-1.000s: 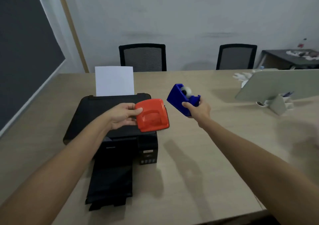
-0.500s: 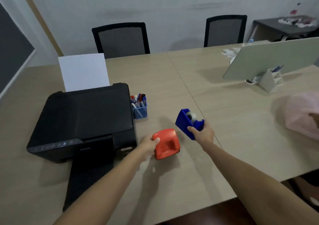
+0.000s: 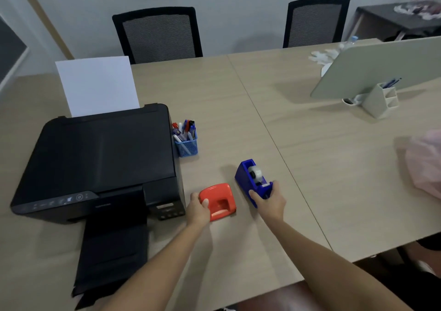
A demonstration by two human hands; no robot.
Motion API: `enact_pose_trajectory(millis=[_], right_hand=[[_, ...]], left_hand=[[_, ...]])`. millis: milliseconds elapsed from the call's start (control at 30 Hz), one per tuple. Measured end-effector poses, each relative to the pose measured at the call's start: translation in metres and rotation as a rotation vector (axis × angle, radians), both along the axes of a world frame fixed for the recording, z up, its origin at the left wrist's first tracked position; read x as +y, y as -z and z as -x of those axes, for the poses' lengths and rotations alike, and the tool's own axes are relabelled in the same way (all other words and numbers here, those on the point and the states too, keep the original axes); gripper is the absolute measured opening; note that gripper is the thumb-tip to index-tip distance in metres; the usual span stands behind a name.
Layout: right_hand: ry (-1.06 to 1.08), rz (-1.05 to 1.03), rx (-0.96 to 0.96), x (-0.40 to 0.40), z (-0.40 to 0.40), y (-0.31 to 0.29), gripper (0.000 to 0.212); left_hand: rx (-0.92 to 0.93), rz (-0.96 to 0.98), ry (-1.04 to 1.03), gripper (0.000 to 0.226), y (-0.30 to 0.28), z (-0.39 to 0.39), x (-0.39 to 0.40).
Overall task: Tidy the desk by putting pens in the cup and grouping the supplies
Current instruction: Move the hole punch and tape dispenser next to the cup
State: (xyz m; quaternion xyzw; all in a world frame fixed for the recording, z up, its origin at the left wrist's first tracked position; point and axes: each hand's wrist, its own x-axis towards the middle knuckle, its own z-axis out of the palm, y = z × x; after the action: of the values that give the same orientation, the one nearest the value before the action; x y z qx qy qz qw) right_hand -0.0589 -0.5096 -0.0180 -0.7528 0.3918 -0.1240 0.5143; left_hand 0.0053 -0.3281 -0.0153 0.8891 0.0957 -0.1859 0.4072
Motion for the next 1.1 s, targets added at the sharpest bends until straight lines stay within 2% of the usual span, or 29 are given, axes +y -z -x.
enact_pose_trajectory(millis=[67, 100, 133, 200, 267, 367, 567, 800, 1100], right_hand=[[-0.039, 0.027, 0.036, 0.001, 0.005, 0.0, 0.039], [-0.058, 0.034, 0.058, 0.001, 0.007, 0.001, 0.04], [-0.072, 0.038, 0.082, 0.0, 0.01, 0.003, 0.04], [-0.098, 0.034, 0.124, -0.002, 0.015, 0.007, 0.038], [-0.142, 0.038, 0.151, -0.004, 0.017, 0.01, 0.038], [-0.221, 0.036, 0.175, -0.008, 0.015, 0.006, 0.042], [-0.307, 0.03, 0.205, -0.013, -0.004, 0.003, 0.053], [-0.333, 0.011, 0.202, 0.013, -0.057, 0.002, 0.053], [-0.302, 0.012, 0.189, 0.028, -0.125, 0.001, 0.05]], left_hand=[[-0.181, -0.02, -0.042, 0.043, 0.001, 0.026, -0.005], [-0.297, -0.052, 0.007, 0.048, 0.002, 0.042, -0.007], [-0.391, -0.091, 0.115, 0.05, 0.007, 0.055, -0.008], [-0.461, -0.179, 0.41, 0.052, 0.025, 0.076, -0.011], [-0.361, -0.291, 0.616, 0.061, 0.037, 0.08, -0.013], [-0.164, -0.441, 0.736, 0.075, 0.044, 0.066, -0.014], [-0.101, -0.461, 0.681, 0.074, 0.042, 0.02, -0.019], [-0.043, -0.36, 0.588, 0.064, 0.034, -0.047, -0.012], [-0.053, -0.318, 0.519, 0.055, 0.033, -0.085, -0.019]])
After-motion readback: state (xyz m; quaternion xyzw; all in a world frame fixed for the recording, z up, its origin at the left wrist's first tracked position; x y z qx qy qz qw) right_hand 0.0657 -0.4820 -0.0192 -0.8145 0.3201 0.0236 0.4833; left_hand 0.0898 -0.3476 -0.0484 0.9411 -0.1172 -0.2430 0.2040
